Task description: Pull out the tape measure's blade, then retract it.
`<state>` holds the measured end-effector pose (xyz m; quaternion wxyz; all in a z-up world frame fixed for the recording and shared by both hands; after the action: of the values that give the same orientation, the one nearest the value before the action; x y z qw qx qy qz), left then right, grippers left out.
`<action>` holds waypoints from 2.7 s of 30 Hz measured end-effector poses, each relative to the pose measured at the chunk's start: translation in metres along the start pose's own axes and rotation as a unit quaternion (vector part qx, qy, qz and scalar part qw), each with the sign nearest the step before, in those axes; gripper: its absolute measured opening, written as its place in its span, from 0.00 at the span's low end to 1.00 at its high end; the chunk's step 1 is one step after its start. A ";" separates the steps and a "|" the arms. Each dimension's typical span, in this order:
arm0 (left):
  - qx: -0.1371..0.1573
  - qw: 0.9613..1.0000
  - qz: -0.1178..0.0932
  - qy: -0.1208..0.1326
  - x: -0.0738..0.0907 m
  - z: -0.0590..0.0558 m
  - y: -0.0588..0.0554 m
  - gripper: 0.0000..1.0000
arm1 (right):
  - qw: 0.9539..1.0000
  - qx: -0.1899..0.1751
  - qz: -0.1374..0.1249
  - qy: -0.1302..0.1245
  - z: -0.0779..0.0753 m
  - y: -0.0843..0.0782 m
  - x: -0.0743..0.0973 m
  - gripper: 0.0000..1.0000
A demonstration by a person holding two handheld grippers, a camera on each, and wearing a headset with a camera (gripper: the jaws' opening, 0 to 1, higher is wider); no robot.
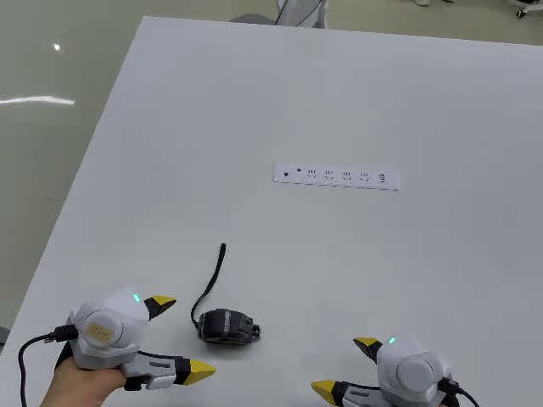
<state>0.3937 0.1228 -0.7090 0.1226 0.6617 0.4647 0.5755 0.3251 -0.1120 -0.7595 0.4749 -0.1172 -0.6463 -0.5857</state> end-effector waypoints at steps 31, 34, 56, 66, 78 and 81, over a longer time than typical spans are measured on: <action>-0.130 0.982 0.131 -0.049 -0.066 0.013 0.000 0.69 | 0.978 0.181 0.029 0.095 0.036 0.043 -0.088 0.51; -0.130 0.981 0.135 -0.052 -0.070 0.014 -0.001 0.69 | 0.976 0.192 0.025 0.103 0.040 0.048 -0.095 0.48; -0.178 0.966 0.172 -0.072 -0.084 0.014 -0.008 0.39 | 0.945 0.291 0.000 0.150 0.063 0.055 -0.113 0.24; -0.178 0.965 0.177 -0.075 -0.084 0.014 -0.008 0.39 | 0.931 0.331 -0.003 0.157 0.068 0.056 -0.117 0.20; -0.185 0.962 0.182 -0.080 -0.084 0.013 -0.009 0.39 | 0.915 0.362 0.016 0.179 0.067 0.056 -0.118 0.16; -0.185 0.962 0.183 -0.081 -0.084 0.013 -0.009 0.39 | 0.914 0.362 0.021 0.183 0.067 0.056 -0.118 0.15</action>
<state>0.4085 0.0689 -0.7742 0.1722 0.7455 0.2099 0.6087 0.3943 0.0102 -0.8028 0.6070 0.1584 -0.7132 -0.3128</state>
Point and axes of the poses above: the centre of the closed fingertips' face, and the gripper's own axes: x roughly backward along the fingers, z roughly to its left, y roughly out of its top, the point moved 3 cm from there along x, roughly backward along the fingers, and after that the axes turned 6 degrees about -y, right-handed, at the moved point
